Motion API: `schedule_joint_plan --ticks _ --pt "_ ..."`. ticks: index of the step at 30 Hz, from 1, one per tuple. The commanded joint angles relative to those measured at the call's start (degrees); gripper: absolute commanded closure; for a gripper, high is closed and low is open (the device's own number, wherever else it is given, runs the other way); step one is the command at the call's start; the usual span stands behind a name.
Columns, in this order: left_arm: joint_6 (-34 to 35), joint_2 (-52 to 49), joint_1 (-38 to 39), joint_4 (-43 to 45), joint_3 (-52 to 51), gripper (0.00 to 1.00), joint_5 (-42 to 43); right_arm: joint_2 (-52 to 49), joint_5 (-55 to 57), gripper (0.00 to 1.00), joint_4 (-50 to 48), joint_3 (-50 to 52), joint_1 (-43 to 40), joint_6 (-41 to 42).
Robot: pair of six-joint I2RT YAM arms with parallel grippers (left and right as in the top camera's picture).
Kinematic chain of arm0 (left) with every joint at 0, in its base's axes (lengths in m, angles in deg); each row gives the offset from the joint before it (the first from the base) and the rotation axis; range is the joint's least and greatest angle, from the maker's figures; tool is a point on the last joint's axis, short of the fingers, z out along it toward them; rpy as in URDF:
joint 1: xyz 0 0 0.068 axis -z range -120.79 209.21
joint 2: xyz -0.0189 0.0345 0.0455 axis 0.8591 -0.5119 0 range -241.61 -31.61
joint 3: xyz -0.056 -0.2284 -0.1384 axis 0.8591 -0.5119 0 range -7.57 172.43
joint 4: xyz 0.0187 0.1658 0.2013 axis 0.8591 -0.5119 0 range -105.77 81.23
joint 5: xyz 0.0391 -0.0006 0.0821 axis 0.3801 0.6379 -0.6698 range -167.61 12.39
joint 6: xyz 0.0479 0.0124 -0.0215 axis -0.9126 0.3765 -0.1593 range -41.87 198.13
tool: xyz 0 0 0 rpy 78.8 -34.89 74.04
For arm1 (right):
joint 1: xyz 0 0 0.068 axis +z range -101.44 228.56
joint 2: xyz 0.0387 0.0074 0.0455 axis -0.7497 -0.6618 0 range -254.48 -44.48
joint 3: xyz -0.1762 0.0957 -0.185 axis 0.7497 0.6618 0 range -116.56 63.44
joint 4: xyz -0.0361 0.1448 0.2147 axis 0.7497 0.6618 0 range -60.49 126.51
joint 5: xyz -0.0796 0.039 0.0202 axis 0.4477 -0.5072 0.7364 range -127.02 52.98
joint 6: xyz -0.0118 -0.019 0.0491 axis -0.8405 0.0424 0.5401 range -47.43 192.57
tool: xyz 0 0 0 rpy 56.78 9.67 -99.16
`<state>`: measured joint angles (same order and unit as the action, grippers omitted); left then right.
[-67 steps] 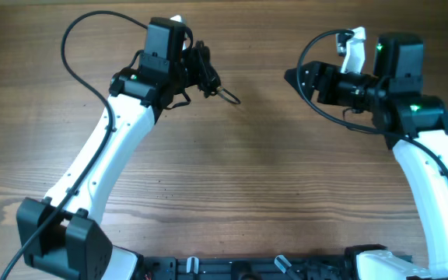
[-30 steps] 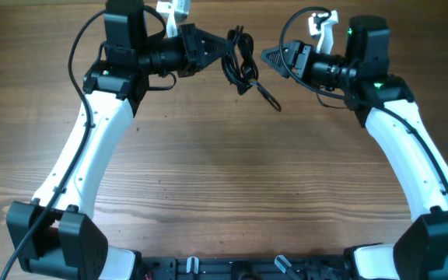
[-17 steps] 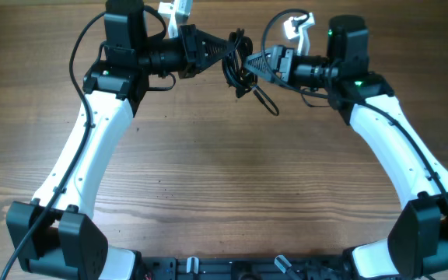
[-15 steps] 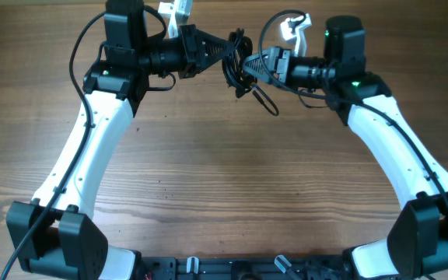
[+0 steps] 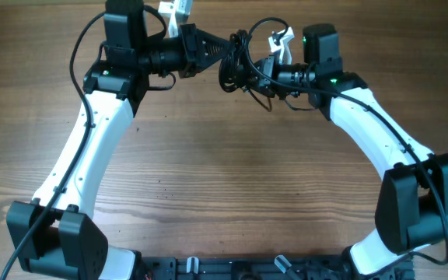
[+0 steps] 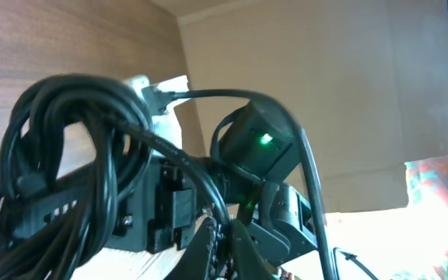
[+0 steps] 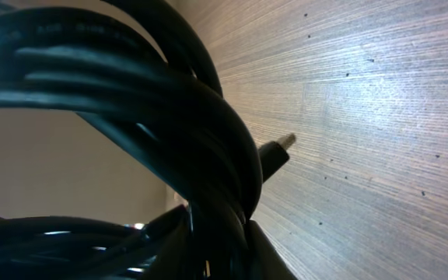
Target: Untangle cables
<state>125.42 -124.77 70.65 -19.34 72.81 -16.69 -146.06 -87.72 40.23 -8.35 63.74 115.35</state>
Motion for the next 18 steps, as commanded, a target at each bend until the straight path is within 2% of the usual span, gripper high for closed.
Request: schedule_joint_plan --ticks 1,4,8,11,13,15,18 --pt "3.52 0.81 -1.77 5.53 0.59 0.96 1.4 -0.68 4.42 0.92 4.04 -0.94 -0.02 -1.99" --pt "6.97 0.81 -4.22 9.73 0.59 0.96 0.0 -0.68 5.7 0.96 6.08 -0.94 -0.02 -3.87" --pt "7.58 0.79 -7.48 7.41 0.57 0.95 -5.81 -0.66 5.6 0.96 6.08 -0.94 -0.02 -5.84" --pt "6.36 0.74 -7.56 3.41 0.57 0.8 -8.37 -0.66 5.2 0.96 6.1 -0.94 -0.02 -6.8" --pt "3.23 0.63 -7.08 0.5 0.57 0.75 -8.66 -0.66 5.2 0.96 6.05 -0.94 -0.02 -6.8" --pt "-1.03 0.59 -6.56 -2.47 0.57 0.74 -8.72 -0.66 5.22 0.96 6.1 -0.94 -0.02 -6.78" --pt "-7.89 0.59 -4.57 -7.56 0.57 0.82 -10.12 -0.66 5.31 0.96 6.1 -0.94 -0.04 -6.38"
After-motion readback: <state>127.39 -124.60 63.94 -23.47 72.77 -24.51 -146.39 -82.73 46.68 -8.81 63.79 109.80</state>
